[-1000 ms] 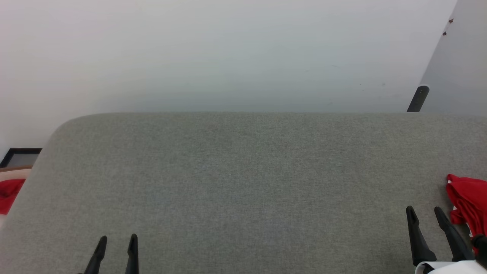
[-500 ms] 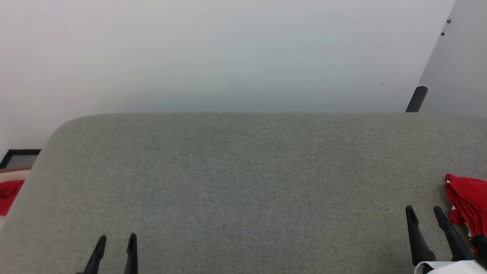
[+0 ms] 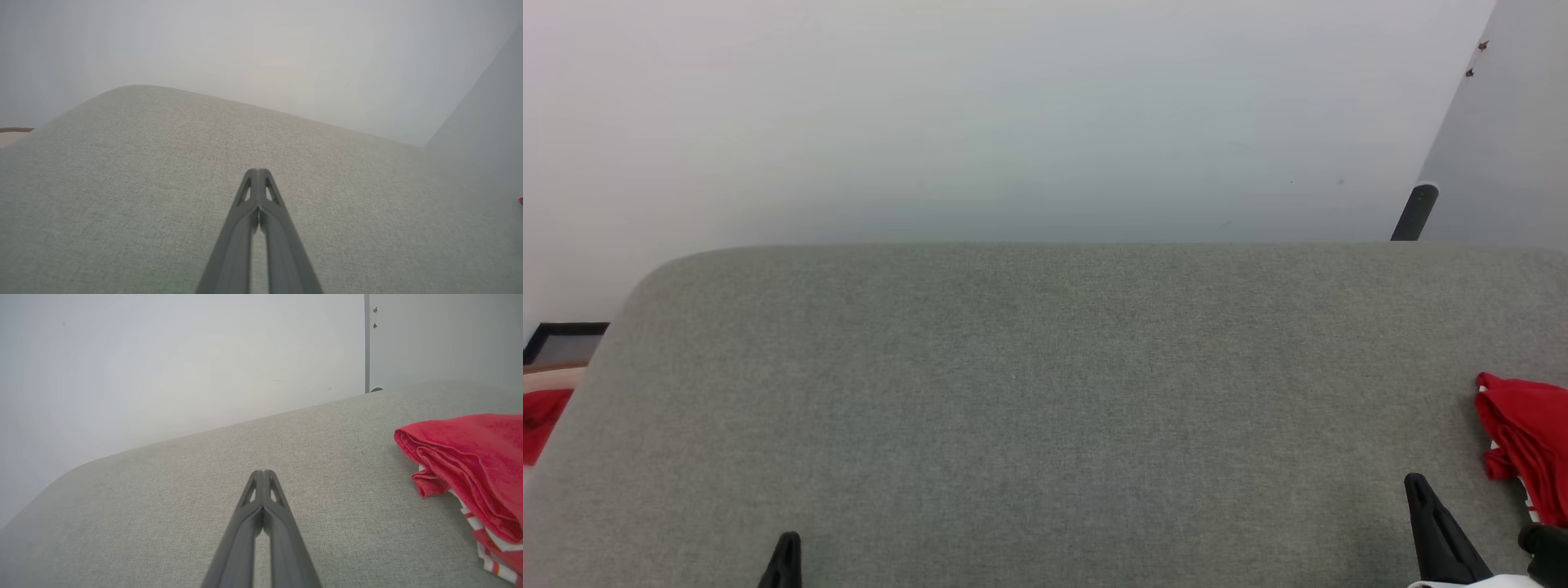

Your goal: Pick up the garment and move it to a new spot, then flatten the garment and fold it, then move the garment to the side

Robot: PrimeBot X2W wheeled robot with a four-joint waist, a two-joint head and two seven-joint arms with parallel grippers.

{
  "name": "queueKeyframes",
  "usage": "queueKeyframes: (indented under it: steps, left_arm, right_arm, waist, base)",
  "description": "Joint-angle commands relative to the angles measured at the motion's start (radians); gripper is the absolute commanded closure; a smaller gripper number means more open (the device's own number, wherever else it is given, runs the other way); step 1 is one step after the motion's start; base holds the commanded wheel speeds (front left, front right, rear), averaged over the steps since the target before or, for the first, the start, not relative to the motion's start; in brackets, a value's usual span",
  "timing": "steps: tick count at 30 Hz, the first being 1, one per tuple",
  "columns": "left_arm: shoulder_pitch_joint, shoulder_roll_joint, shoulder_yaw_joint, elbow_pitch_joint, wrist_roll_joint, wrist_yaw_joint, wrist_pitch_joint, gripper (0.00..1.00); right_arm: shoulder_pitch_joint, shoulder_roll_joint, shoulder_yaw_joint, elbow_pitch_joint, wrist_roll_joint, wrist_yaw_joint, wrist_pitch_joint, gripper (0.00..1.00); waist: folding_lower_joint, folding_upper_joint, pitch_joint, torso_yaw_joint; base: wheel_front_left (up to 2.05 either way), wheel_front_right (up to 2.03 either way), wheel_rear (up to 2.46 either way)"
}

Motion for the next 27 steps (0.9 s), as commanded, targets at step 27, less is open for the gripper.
queueKeyframes:
  steps: [27]
  left_arm:
    - [-0.129, -0.027, 0.028, 0.043, -0.422, -0.009, 0.114, 1.00]
  right_arm:
    - [-0.093, 0.024, -0.033, 0.040, 0.408, 0.000, 0.067, 1.00]
  waist:
    - [0.0000, 0.0000, 0.012, -0.007]
  base:
    - [0.00, 0.00, 0.00]
